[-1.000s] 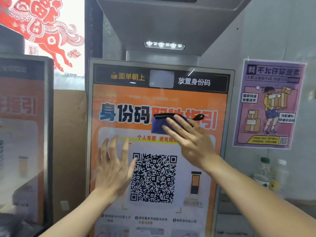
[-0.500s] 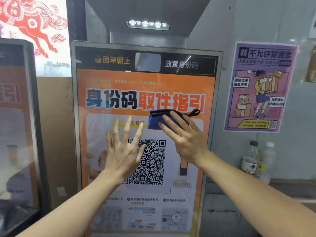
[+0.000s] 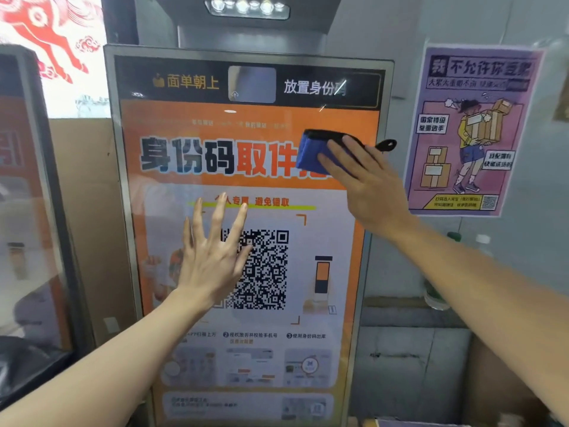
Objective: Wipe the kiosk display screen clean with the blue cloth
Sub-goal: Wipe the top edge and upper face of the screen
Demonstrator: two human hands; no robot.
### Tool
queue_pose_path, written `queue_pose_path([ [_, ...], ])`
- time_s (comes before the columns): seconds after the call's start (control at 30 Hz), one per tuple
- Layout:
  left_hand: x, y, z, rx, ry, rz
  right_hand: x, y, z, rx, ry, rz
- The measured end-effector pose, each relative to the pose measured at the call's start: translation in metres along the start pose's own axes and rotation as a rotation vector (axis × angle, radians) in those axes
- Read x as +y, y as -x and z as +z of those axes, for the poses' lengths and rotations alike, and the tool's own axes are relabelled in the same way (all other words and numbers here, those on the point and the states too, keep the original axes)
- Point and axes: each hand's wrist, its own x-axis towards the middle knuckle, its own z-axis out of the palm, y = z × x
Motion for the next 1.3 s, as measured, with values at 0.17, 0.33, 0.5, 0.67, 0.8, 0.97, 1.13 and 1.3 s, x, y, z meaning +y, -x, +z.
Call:
queue_pose_path([
  [0.17, 0.0, 0.002, 0.001, 0.008, 0.013, -0.011, -0.009, 0.021, 0.005, 0.023, -0.003, -0.032],
  [0.33, -0.002, 0.002, 0.003, 0.017, 0.003, -0.007, -0.02, 0.066, 0.013, -0.025, -0.024, -0.192],
  [0.5, -0.002, 0.002, 0.002, 0.009, -0.012, -0.015, -0.003, 0.066, 0.007, -0.01, 0.018, -0.248],
  [0.67, -0.003, 0.002, 0.0, -0.004, -0.026, 0.002, 0.018, 0.036, -0.003, -0.001, 0.027, -0.15],
  [0.8, -0.005, 0.002, -0.001, 0.0, -0.05, 0.017, 0.023, 0.019, -0.006, 0.023, 0.025, -0.037],
  [0.97, -0.007, 0.002, -0.001, 0.01, -0.08, 0.02, -0.001, 0.041, 0.006, 0.064, -0.017, -0.023],
  [1.13, -0.009, 0.002, 0.001, 0.01, -0.103, 0.026, -0.028, 0.09, 0.02, 0.013, -0.046, -0.122],
  [1.3, -0.01, 0.002, 0.002, 0.013, -0.116, 0.03, -0.044, 0.131, 0.024, -0.085, -0.087, -0.2],
])
